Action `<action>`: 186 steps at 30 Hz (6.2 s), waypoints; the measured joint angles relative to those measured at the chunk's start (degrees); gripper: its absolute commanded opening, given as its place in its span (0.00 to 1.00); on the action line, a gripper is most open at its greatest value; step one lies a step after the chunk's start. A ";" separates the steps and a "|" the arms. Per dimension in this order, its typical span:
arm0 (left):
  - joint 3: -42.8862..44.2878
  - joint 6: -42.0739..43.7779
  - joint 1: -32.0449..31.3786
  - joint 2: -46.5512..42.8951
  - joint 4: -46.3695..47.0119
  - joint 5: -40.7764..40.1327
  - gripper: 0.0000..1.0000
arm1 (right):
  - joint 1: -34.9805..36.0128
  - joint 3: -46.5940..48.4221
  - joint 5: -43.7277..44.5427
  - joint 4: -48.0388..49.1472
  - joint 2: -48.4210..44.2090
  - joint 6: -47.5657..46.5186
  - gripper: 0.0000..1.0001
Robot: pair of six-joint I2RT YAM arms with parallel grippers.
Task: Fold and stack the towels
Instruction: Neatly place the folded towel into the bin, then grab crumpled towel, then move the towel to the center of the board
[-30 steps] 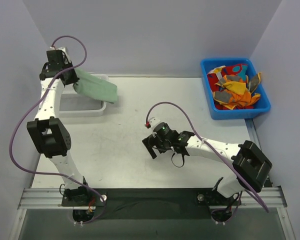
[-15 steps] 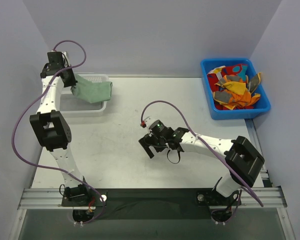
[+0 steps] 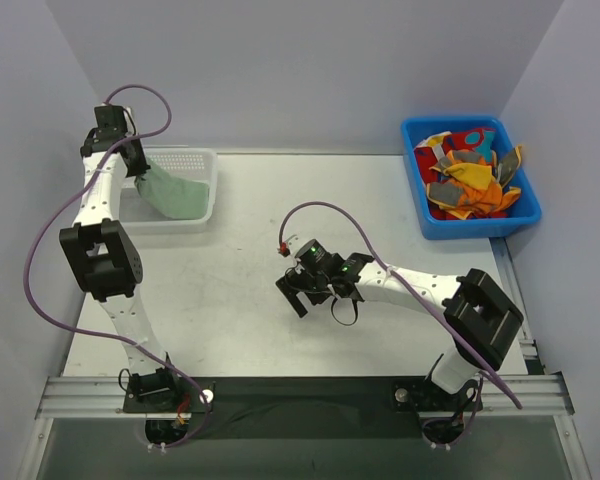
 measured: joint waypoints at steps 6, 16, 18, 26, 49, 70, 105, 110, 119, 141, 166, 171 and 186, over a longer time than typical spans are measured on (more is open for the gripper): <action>0.00 0.15 0.00 0.76 0.02 -2.56 0.00 | 0.00 0.26 -0.50 -0.33 0.04 -0.31 0.99; -0.57 0.48 0.02 2.14 -0.07 -6.91 0.01 | 0.00 0.70 -0.96 -0.66 0.90 -0.48 0.99; -0.57 0.68 0.02 2.14 -0.07 -7.72 0.06 | 0.00 0.72 -0.98 -0.63 0.90 -0.48 0.99; -1.27 1.79 0.02 2.47 0.07 -10.75 0.20 | 0.00 0.72 -1.18 -0.63 0.90 -0.48 0.99; -4.02 3.41 -2.05 1.97 0.81 -22.32 0.97 | -0.85 0.76 0.68 -1.16 0.61 0.07 0.99; -43.78 -8.02 -13.49 -43.39 14.53 1.36 0.98 | -28.02 0.00 9.31 -5.20 -22.45 7.23 1.00; -76.43 -12.57 -18.23 -70.86 26.16 11.72 0.97 | -41.20 6.19 5.73 -13.53 -34.56 17.27 1.00; -76.74 -12.57 -18.23 -70.84 26.23 11.54 0.98 | -41.20 5.16 3.69 -14.03 -36.79 17.25 1.00; -76.74 -12.57 -18.23 -70.84 26.25 10.86 0.97 | -41.20 5.53 1.20 -14.82 -35.19 15.15 1.00; -76.74 -12.76 -18.23 -69.72 25.88 10.69 0.97 | -44.94 29.92 15.15 -14.56 -3.30 4.83 0.80; -76.72 -12.74 -18.23 -63.65 24.87 11.54 0.97 | -57.99 55.52 18.14 -12.20 32.15 2.51 0.00; -76.72 -12.74 -18.23 -64.02 24.87 11.54 0.97 | -57.00 55.45 18.10 -12.17 29.92 -0.31 0.00; -76.74 -12.76 -18.23 -69.09 25.00 11.52 0.97 | -34.16 55.28 12.28 -4.87 -0.74 -8.46 0.00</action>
